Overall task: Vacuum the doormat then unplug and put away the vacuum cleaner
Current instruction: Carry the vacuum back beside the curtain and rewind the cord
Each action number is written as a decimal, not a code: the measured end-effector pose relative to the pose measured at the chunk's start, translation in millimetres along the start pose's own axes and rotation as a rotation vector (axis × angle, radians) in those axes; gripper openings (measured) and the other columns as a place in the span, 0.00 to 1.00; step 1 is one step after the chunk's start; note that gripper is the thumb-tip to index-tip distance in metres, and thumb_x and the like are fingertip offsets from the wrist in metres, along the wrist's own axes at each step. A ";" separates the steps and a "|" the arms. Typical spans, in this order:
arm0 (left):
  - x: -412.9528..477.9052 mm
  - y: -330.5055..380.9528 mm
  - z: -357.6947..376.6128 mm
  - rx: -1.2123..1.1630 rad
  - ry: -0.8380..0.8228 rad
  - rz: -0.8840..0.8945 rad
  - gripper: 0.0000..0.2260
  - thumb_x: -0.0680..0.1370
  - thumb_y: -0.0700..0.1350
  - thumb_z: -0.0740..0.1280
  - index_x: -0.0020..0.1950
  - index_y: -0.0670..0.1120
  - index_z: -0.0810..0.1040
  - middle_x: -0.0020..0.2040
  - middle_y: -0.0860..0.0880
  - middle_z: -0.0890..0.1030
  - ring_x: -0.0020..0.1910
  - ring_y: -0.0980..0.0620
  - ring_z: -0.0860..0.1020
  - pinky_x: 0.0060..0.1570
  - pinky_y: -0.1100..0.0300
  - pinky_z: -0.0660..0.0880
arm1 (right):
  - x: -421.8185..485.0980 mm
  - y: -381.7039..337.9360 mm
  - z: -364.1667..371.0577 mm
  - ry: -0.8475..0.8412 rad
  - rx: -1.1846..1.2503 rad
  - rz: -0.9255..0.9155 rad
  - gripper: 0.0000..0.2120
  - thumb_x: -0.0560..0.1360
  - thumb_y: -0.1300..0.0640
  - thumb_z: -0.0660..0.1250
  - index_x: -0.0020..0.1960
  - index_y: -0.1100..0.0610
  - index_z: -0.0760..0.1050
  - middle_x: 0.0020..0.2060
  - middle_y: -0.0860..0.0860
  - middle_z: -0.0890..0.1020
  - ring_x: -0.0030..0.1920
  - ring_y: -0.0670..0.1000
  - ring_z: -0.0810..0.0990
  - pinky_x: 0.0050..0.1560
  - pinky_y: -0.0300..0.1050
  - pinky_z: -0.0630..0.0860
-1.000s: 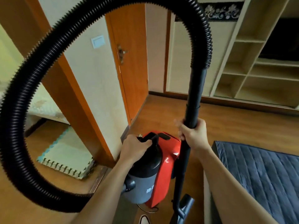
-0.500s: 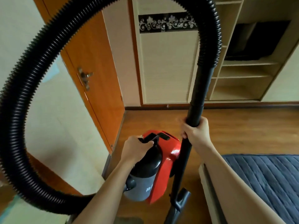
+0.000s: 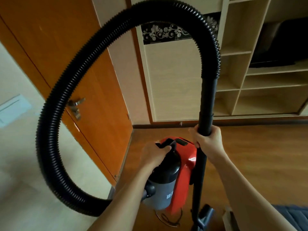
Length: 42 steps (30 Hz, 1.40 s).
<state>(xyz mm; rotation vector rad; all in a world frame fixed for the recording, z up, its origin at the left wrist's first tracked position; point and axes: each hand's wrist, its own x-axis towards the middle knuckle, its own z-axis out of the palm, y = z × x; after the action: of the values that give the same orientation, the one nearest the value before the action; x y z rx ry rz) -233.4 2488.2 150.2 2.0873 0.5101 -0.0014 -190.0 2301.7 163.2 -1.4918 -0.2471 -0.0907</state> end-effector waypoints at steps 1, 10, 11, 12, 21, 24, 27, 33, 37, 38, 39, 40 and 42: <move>17.5 12.0 7.4 -0.007 -0.002 -0.001 0.13 0.76 0.51 0.71 0.37 0.44 0.77 0.31 0.47 0.77 0.27 0.52 0.73 0.28 0.61 0.68 | 21.0 3.6 -6.2 0.014 0.001 0.000 0.12 0.76 0.67 0.72 0.36 0.59 0.73 0.23 0.48 0.75 0.24 0.47 0.73 0.29 0.42 0.73; 146.4 96.4 55.9 0.010 0.029 0.093 0.14 0.76 0.52 0.71 0.37 0.43 0.79 0.35 0.46 0.82 0.34 0.49 0.80 0.36 0.58 0.73 | 163.6 22.4 -54.5 0.112 -0.020 -0.032 0.16 0.75 0.67 0.73 0.32 0.58 0.72 0.23 0.51 0.73 0.23 0.49 0.71 0.29 0.44 0.71; 159.9 104.1 61.8 0.022 0.024 0.092 0.15 0.76 0.52 0.71 0.37 0.43 0.79 0.35 0.45 0.82 0.34 0.49 0.80 0.37 0.58 0.73 | 176.1 26.3 -58.8 0.135 -0.017 -0.036 0.15 0.75 0.67 0.73 0.33 0.60 0.72 0.23 0.52 0.73 0.23 0.49 0.71 0.28 0.44 0.71; 174.2 110.4 68.4 0.019 0.015 0.093 0.15 0.76 0.52 0.71 0.36 0.43 0.79 0.35 0.45 0.82 0.33 0.48 0.79 0.37 0.57 0.72 | 188.5 31.2 -63.6 0.165 -0.017 -0.037 0.14 0.75 0.67 0.73 0.34 0.61 0.73 0.24 0.53 0.73 0.23 0.50 0.71 0.28 0.45 0.71; 321.1 150.7 146.3 -0.070 -0.108 0.165 0.14 0.73 0.47 0.72 0.31 0.41 0.77 0.28 0.45 0.79 0.30 0.45 0.80 0.34 0.55 0.73 | 312.8 85.2 -101.2 0.406 -0.100 -0.006 0.18 0.74 0.68 0.73 0.30 0.57 0.70 0.24 0.55 0.72 0.26 0.52 0.70 0.28 0.44 0.69; 379.5 170.0 169.7 -0.058 -0.172 0.186 0.15 0.73 0.48 0.72 0.32 0.39 0.77 0.26 0.46 0.77 0.27 0.50 0.76 0.29 0.61 0.69 | 365.1 102.0 -114.0 0.464 -0.143 -0.004 0.18 0.73 0.68 0.73 0.30 0.58 0.71 0.24 0.54 0.73 0.25 0.52 0.70 0.28 0.44 0.70; 434.4 193.4 190.7 -0.053 -0.228 0.212 0.18 0.71 0.50 0.72 0.31 0.38 0.75 0.25 0.45 0.78 0.25 0.51 0.76 0.29 0.59 0.70 | 414.1 114.7 -127.0 0.519 -0.200 0.009 0.17 0.73 0.65 0.75 0.30 0.58 0.71 0.24 0.53 0.74 0.25 0.53 0.71 0.29 0.45 0.71; 518.4 247.7 225.0 -0.012 -0.328 0.283 0.17 0.72 0.50 0.73 0.27 0.43 0.74 0.23 0.51 0.75 0.22 0.55 0.73 0.24 0.65 0.68 | 495.4 121.1 -154.6 0.660 -0.236 -0.008 0.16 0.73 0.66 0.74 0.31 0.62 0.72 0.24 0.54 0.74 0.26 0.53 0.71 0.29 0.46 0.71; 553.8 282.1 251.0 0.021 -0.363 0.336 0.19 0.72 0.49 0.75 0.26 0.45 0.72 0.22 0.52 0.75 0.20 0.59 0.73 0.21 0.69 0.65 | 532.1 115.8 -179.1 0.762 -0.225 -0.014 0.20 0.73 0.69 0.74 0.29 0.54 0.73 0.23 0.49 0.74 0.26 0.52 0.71 0.31 0.46 0.71; 562.0 290.1 258.8 0.021 -0.374 0.353 0.19 0.72 0.49 0.75 0.26 0.45 0.71 0.23 0.52 0.76 0.21 0.59 0.74 0.22 0.69 0.65 | 539.5 114.1 -187.3 0.783 -0.225 -0.016 0.19 0.73 0.69 0.74 0.29 0.54 0.73 0.23 0.49 0.74 0.25 0.52 0.71 0.30 0.46 0.71; 569.6 298.0 267.3 0.025 -0.384 0.372 0.19 0.72 0.49 0.75 0.26 0.46 0.71 0.24 0.51 0.77 0.23 0.58 0.75 0.24 0.68 0.65 | 546.4 113.3 -196.2 0.801 -0.225 -0.022 0.19 0.73 0.70 0.74 0.29 0.55 0.73 0.23 0.49 0.75 0.25 0.52 0.72 0.29 0.46 0.72; 575.3 304.8 274.4 0.028 -0.393 0.385 0.19 0.73 0.49 0.75 0.26 0.46 0.72 0.25 0.50 0.79 0.25 0.56 0.77 0.25 0.66 0.67 | 551.8 112.5 -203.8 0.812 -0.228 -0.032 0.18 0.73 0.70 0.73 0.30 0.56 0.73 0.23 0.51 0.75 0.25 0.53 0.72 0.29 0.45 0.72; 586.9 318.3 294.4 0.037 -0.425 0.406 0.19 0.73 0.50 0.75 0.27 0.45 0.73 0.27 0.48 0.81 0.28 0.52 0.79 0.27 0.63 0.68 | 562.6 114.8 -222.8 0.835 -0.222 -0.046 0.17 0.74 0.70 0.73 0.31 0.58 0.73 0.24 0.53 0.75 0.25 0.53 0.72 0.28 0.45 0.72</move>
<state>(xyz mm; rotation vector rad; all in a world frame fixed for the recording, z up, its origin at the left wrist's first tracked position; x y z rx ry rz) 474.3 2311.4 131.1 2.1136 -0.1731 -0.2139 404.6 2141.6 161.0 -1.5410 0.4155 -0.7768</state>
